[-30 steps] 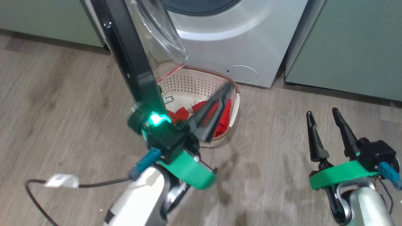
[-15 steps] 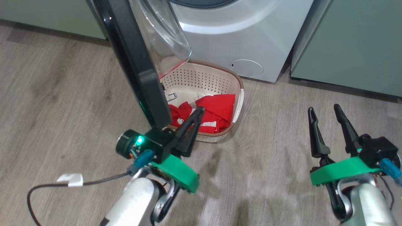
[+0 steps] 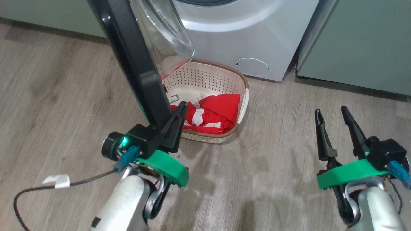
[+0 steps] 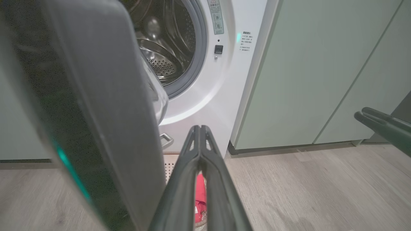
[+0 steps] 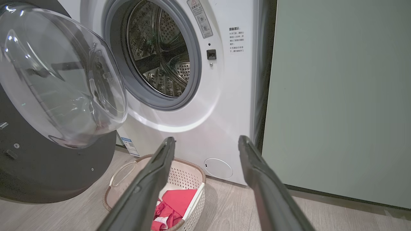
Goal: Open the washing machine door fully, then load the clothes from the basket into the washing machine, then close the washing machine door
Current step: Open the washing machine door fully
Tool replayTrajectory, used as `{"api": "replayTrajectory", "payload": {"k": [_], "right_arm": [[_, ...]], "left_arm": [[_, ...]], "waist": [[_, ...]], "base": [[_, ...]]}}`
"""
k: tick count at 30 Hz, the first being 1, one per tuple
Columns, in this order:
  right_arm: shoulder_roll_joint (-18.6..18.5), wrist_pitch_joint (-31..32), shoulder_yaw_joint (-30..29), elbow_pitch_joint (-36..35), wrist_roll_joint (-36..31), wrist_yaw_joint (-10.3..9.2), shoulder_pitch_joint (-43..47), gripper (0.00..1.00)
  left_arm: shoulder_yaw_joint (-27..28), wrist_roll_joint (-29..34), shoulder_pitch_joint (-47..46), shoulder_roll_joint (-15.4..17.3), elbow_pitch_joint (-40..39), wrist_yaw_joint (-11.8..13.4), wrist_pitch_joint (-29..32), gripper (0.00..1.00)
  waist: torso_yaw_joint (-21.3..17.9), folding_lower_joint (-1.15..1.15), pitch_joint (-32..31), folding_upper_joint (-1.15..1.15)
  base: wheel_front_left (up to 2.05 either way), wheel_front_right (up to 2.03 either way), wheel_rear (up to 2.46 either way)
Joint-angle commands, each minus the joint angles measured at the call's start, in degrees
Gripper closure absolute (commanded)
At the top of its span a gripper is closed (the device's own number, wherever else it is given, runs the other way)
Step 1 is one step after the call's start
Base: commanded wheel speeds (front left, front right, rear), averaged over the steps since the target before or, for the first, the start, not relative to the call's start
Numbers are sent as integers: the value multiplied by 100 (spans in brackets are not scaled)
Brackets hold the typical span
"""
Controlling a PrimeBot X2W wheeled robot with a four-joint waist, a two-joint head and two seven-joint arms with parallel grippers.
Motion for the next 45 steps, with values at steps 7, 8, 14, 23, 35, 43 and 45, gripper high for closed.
{"api": "replayTrajectory", "payload": {"k": [7, 8, 14, 23, 35, 43, 45], "right_arm": [[12, -19, 116, -131, 13, 0, -238, 0], [12, -19, 111, -126, 12, 0, -238, 0], [12, -14, 95, -107, 17, 0, -236, 0], [12, 42, 87, -122, -14, 0, -201, 0], [12, 130, 100, -177, -70, 0, -192, 0], [12, 219, 112, -292, -133, 0, -216, 0], [12, 245, 116, -331, -160, 0, -235, 0]], "left_arm": [[372, -95, -248, 161, -116, 104, -115, 100], [376, -96, -243, 170, -124, 112, -119, 100], [371, -101, -162, 216, -236, 155, -136, 100], [483, -210, 156, 300, -500, 319, -124, 100], [851, -447, 460, 501, -466, 530, -109, 100], [1379, -796, 413, 700, -176, 584, -159, 100], [1539, -879, 358, 762, -38, 578, -191, 100]], "waist": [[29, 0, 14, 0], [40, 0, 12, 0], [138, 0, 9, 0], [462, 0, -42, 0], [827, 0, -86, 0], [912, 0, 37, 0], [907, 0, 97, 0]], "base": [[0, 0, 0], [0, 0, 0], [0, 0, 0], [0, 0, 0], [0, 0, 0], [0, 0, 0], [0, 0, 0]]}}
